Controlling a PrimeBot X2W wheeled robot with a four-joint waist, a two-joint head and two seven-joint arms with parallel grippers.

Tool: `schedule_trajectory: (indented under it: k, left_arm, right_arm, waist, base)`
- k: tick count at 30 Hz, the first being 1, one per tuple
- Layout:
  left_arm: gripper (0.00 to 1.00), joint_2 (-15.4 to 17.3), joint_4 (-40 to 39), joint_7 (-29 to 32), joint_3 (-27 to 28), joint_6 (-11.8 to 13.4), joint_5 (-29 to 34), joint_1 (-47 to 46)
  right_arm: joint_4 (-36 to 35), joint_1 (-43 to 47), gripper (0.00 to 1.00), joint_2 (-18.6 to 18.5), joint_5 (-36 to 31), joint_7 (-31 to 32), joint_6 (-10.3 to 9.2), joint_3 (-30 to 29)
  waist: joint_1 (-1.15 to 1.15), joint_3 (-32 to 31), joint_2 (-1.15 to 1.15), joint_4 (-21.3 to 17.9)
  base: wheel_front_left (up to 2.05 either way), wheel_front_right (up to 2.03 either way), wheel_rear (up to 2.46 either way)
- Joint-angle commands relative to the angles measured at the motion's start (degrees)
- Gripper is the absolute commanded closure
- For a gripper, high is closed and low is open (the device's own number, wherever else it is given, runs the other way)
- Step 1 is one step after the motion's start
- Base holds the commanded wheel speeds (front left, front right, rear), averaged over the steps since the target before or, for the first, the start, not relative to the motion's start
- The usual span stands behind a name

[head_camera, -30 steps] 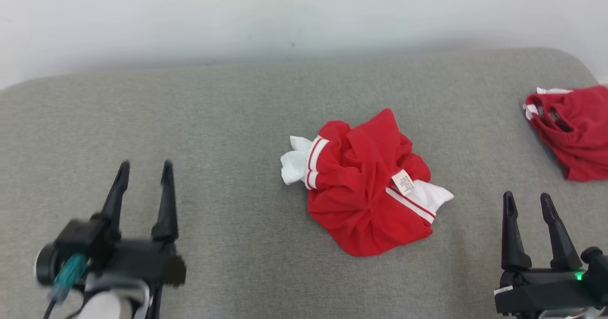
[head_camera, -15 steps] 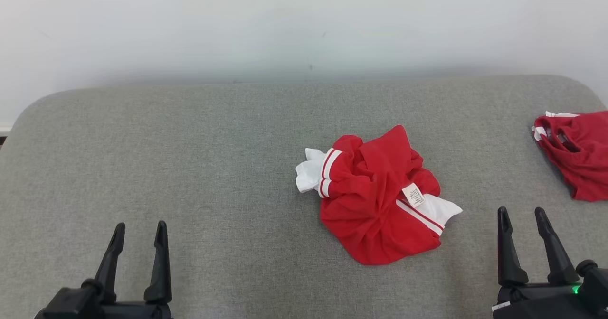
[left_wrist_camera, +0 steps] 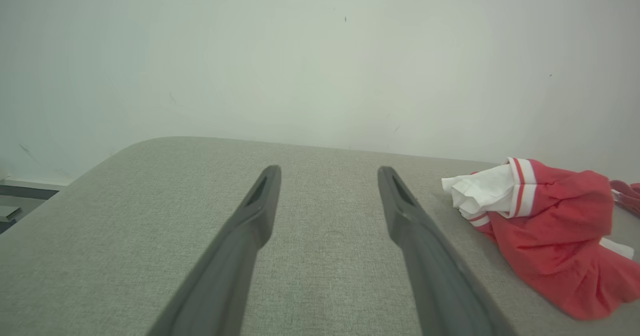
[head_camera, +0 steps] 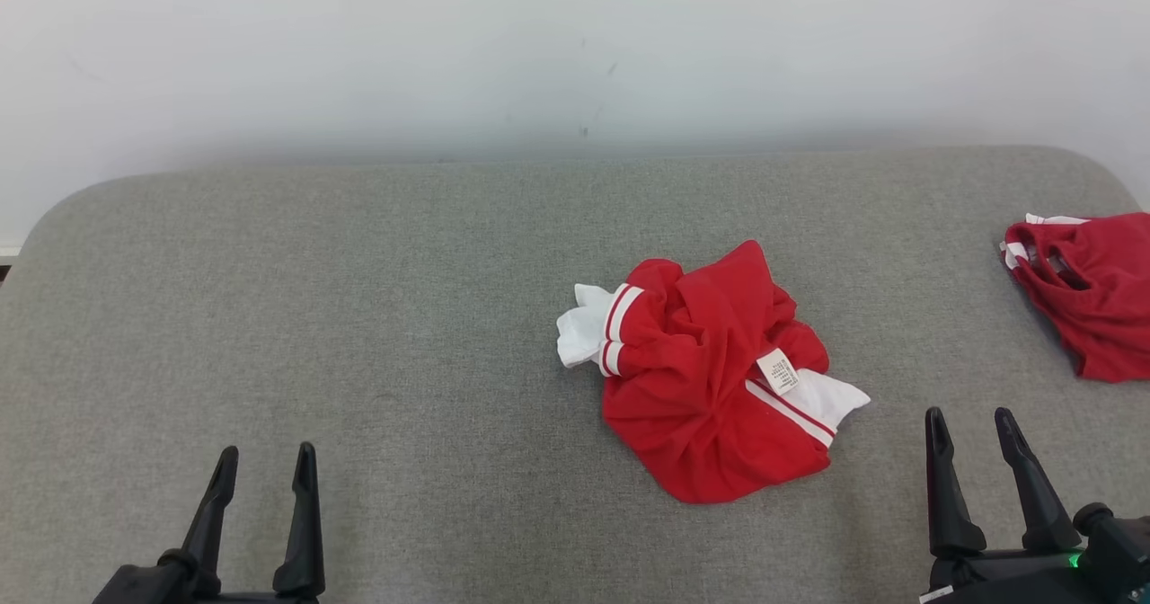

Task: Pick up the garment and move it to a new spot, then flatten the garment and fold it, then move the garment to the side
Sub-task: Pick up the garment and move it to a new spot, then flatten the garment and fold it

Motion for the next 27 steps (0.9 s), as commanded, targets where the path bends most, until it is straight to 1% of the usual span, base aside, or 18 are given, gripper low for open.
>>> schedule_trajectory:
  k: [1,8,21,27]
  left_arm:
    - [0.0,-0.3,0.2,0.0,0.3,-0.3,0.4,0.7]
    - [0.0,-1.0,1.2,0.0,1.2,-1.3,1.7,0.2]
    - [0.0,-2.1,1.7,0.0,2.0,-1.9,3.3,0.2]
    - [0.0,-2.5,1.6,0.0,2.2,-2.3,3.7,-0.6]
  right_arm:
    - [0.0,0.5,0.0,-0.1,-0.1,0.1,-0.15,0.1]
    - [-0.2,0.6,0.0,0.2,-0.4,0.4,-0.15,-0.2]
    - [0.3,0.6,0.0,-0.2,0.0,0.7,-0.15,-0.2]
    - [2.7,-3.5,0.0,-3.0,-0.7,2.2,-0.15,0.9]
  waist:
    - [0.0,0.0,0.0,-0.1]
    - [0.0,0.0,0.0,-0.1]
    - [0.0,0.0,0.0,0.2]
    - [0.0,1.4,0.0,0.6]
  base:
    - [0.0,0.0,0.0]
    - [0.0,0.0,0.0]
    - [0.0,0.0,0.0]
    - [0.0,0.0,0.0]
